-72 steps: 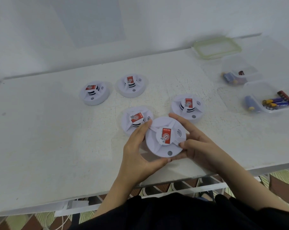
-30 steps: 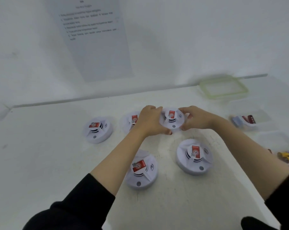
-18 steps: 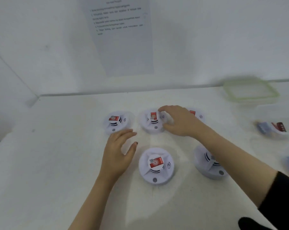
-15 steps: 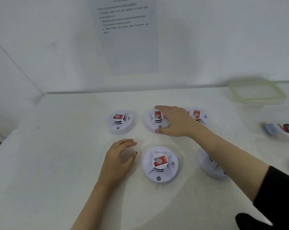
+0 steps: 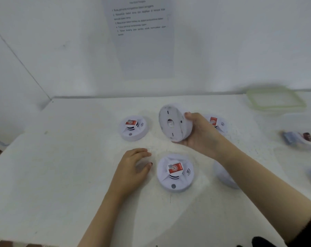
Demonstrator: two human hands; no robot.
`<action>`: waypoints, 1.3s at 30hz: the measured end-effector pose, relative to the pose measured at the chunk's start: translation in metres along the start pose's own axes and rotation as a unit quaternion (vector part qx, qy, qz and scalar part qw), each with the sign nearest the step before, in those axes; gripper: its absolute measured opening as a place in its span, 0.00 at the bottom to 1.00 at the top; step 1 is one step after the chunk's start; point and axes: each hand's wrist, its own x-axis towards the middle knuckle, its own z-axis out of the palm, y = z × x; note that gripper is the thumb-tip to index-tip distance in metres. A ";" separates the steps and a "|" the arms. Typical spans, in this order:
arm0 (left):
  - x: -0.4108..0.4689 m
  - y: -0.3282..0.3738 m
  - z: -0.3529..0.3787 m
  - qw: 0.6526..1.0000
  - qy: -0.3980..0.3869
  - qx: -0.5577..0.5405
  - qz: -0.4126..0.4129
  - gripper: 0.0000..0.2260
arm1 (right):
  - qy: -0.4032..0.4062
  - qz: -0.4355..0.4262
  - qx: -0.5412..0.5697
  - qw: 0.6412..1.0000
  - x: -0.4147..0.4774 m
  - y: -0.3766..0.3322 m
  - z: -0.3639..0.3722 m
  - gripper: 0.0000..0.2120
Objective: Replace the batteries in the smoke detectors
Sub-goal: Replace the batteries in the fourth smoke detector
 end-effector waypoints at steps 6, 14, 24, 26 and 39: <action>-0.001 0.049 -0.007 0.986 0.023 -0.167 0.017 0.31 | -0.094 0.000 0.185 0.978 -0.046 0.012 0.005 0.35; 0.000 0.085 0.010 0.975 -0.001 -0.213 0.068 0.43 | 0.031 -0.114 0.046 0.992 -0.077 0.027 0.014 0.32; -0.009 0.097 0.010 0.968 0.029 -0.233 0.091 0.40 | 0.086 -0.154 -0.076 0.981 -0.093 0.028 0.012 0.36; -0.010 0.099 0.006 0.966 0.035 -0.240 0.094 0.39 | 0.110 -0.163 -0.105 0.975 -0.095 0.026 0.011 0.25; -0.009 0.101 0.002 0.951 -0.041 -0.296 0.081 0.34 | 0.128 -0.175 -0.146 0.965 -0.109 0.027 -0.004 0.25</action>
